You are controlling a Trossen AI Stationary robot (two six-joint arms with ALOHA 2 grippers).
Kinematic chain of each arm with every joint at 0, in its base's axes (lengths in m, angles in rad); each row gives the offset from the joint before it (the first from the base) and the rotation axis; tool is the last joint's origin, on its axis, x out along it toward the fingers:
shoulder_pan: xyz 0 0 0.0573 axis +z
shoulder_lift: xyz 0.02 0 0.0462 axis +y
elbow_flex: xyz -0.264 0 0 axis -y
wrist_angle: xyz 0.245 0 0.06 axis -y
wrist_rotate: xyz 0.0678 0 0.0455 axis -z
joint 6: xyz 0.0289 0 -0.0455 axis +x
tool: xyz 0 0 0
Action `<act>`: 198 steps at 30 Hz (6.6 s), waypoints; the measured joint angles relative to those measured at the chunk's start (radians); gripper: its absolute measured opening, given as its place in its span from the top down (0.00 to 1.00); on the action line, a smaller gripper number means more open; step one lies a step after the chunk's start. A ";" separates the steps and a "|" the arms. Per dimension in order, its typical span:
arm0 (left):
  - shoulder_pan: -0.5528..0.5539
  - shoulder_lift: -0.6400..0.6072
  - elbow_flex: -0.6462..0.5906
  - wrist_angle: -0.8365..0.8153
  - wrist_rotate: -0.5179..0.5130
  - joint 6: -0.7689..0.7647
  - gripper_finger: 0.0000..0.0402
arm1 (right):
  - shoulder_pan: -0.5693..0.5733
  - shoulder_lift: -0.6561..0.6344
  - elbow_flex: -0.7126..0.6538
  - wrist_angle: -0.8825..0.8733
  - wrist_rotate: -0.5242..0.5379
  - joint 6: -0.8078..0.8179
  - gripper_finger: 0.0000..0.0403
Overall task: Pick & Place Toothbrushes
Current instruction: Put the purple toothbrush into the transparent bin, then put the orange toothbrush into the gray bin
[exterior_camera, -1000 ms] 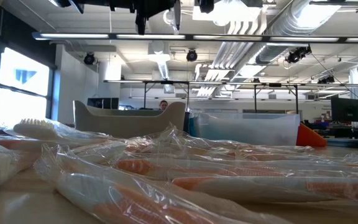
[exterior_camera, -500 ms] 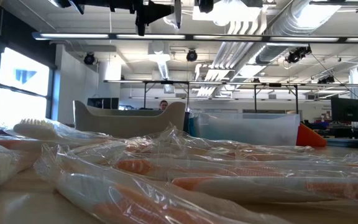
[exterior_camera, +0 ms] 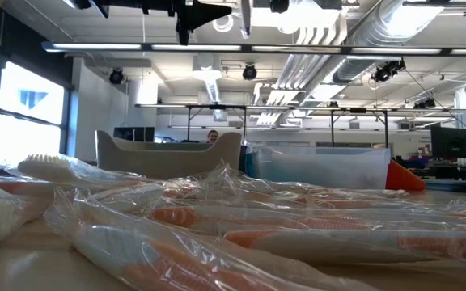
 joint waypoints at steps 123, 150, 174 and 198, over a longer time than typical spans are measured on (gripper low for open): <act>0.000 -0.154 0.000 -0.202 -0.006 -0.004 0.48 | 0.038 -0.278 -0.109 -0.453 0.052 -0.177 0.89; 0.000 -0.154 0.000 -0.230 -0.055 -0.011 0.52 | -0.095 -0.284 -0.110 -0.522 0.046 -0.259 0.94; 0.000 -0.155 0.000 -0.316 -0.056 -0.031 0.92 | -0.264 -0.232 -0.110 -0.594 -0.051 -0.335 0.94; -0.001 -0.400 0.000 -0.639 0.110 0.155 1.00 | -0.032 -0.232 -0.110 -0.397 0.188 -0.017 0.94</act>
